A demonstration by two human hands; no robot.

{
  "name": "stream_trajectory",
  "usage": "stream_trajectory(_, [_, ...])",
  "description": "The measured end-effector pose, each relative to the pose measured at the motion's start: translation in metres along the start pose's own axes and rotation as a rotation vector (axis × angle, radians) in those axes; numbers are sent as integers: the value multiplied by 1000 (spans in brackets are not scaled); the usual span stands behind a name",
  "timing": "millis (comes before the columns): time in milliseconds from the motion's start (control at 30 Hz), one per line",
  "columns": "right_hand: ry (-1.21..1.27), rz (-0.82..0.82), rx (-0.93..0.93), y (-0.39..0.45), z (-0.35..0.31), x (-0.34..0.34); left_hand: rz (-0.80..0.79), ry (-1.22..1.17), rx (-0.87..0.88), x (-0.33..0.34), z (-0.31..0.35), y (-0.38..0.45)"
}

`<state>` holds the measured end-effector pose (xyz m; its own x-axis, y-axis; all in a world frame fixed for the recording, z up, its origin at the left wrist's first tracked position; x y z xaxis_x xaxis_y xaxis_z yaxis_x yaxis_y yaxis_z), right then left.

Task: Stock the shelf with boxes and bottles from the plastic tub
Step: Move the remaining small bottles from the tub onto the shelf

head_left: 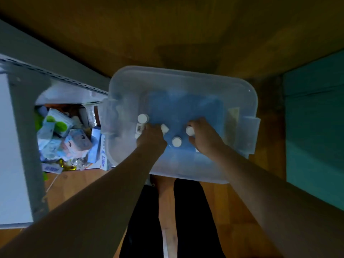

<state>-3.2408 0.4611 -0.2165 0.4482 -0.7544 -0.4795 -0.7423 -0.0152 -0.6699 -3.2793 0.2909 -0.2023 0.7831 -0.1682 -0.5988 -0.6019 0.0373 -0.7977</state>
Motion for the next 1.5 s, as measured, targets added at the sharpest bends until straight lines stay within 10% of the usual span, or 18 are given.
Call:
stream_trajectory(367, [207, 128, -28, -28, -20, -30, 168, 73, 39, -36, 7, -20])
stream_trajectory(633, [473, 271, -65, -138, -113, -129, 324, -503, 36, -124, -19, -155])
stream_trajectory(1000, [779, 436, -581, -348, -364, -228, 969, -1167, 204, -303, -114, -443])
stream_trajectory(1500, [696, 229, -1217, -580, -662, -24, 1561, -1343, 27, -198, -436, -751])
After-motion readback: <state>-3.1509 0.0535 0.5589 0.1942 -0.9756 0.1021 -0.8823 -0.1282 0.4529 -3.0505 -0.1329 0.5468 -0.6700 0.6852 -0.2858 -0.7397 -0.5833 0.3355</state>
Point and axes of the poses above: each hand's wrist, its own y-axis towards the middle knuckle, its own x-axis out of the palm, z = x × y, the point moved 5 cm from there along y, towards the middle knuckle, and after that the axes turned 14 degrees about y, right-handed, at the moved point
